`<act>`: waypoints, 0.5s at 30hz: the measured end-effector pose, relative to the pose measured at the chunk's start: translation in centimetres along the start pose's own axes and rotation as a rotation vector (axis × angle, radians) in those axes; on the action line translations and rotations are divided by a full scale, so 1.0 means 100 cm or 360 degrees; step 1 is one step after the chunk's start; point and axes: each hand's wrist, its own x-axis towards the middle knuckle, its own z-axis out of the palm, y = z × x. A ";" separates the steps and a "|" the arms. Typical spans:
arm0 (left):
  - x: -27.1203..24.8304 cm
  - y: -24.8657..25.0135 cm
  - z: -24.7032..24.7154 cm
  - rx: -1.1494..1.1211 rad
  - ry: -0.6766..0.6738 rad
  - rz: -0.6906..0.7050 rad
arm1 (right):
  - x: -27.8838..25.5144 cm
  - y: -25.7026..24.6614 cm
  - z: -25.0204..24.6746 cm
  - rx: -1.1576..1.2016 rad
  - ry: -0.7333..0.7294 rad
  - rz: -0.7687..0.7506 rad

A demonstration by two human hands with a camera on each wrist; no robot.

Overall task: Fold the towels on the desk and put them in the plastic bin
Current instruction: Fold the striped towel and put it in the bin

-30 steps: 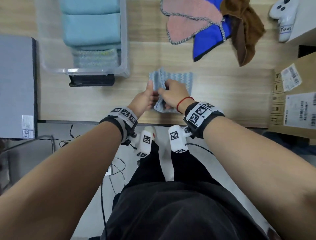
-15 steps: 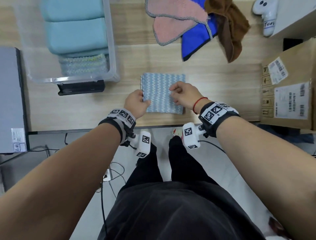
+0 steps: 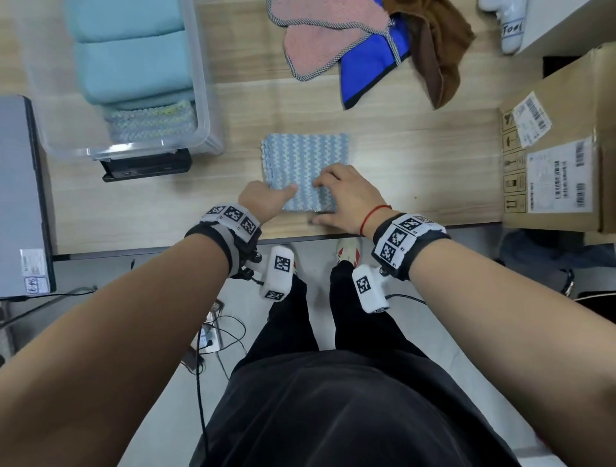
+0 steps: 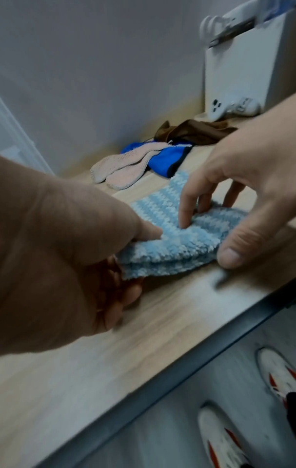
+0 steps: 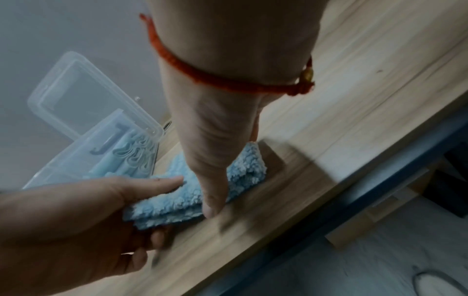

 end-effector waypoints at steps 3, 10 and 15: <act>-0.003 -0.002 0.006 -0.0276 -0.0009 0.0003 | -0.002 -0.002 0.002 -0.0197 -0.0018 -0.0009; -0.017 0.015 0.004 -0.0816 -0.0030 -0.0117 | -0.002 -0.007 0.008 -0.0350 0.0107 0.0077; -0.028 0.017 -0.004 -0.0741 -0.0066 0.0050 | 0.006 -0.001 0.000 -0.0062 0.0145 0.0195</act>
